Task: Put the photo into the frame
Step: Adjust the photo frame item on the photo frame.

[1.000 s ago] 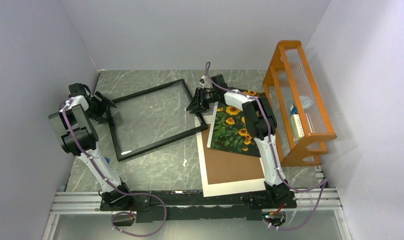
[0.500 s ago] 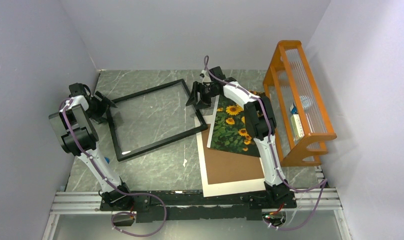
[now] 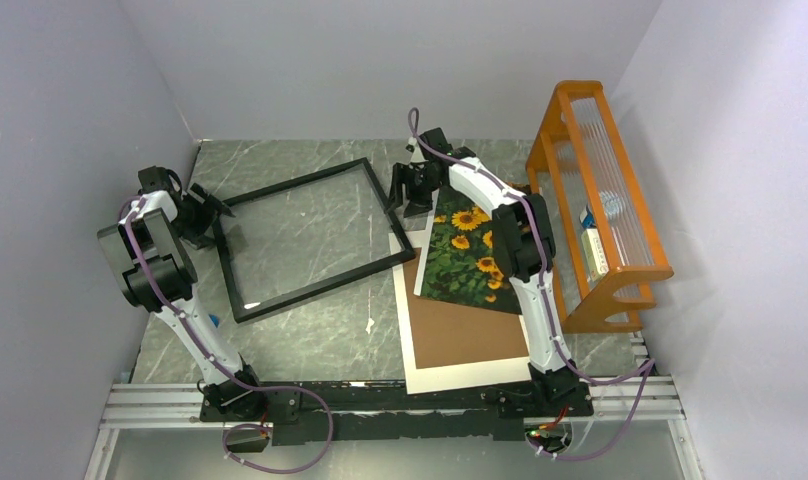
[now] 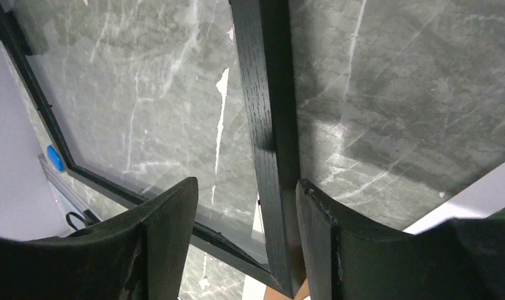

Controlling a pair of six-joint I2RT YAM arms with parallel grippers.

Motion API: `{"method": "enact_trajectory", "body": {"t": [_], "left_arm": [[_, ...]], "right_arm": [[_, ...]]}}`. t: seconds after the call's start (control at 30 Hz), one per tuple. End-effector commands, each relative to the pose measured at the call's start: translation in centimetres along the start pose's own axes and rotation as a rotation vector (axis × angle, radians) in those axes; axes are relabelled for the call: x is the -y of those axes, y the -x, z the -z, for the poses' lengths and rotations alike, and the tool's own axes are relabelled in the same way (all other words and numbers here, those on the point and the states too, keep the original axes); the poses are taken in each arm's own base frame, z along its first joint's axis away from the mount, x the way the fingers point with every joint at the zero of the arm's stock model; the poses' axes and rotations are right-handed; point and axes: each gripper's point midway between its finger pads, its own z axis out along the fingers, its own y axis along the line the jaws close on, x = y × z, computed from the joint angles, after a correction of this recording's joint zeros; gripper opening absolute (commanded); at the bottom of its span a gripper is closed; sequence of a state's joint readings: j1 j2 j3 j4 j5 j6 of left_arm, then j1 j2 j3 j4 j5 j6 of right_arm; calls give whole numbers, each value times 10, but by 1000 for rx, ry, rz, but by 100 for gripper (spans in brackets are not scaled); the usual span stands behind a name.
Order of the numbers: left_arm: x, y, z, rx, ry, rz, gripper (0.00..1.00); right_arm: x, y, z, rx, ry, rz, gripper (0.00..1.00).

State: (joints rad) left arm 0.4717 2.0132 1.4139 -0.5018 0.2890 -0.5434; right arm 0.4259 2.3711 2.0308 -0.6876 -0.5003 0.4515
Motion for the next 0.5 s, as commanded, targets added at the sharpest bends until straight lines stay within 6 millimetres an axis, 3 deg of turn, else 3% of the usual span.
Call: {"method": "enact_trajectory", "body": {"t": [0.0,0.07,0.17,0.47], "left_arm": [[-14,-19,2,-58,61,27,87],[-13,-19,3,-57,60,26,87],[-14,-19,3,-57,60,26,87],[-13,-21,3,-61,55,26,87]], "right_arm": [[-19,15,27,72,13,91,56],[-30,13,26,70,60,113,45],[-44,12,22,68,131,118,37],[-34,3,-11,18,113,97,35]]}}
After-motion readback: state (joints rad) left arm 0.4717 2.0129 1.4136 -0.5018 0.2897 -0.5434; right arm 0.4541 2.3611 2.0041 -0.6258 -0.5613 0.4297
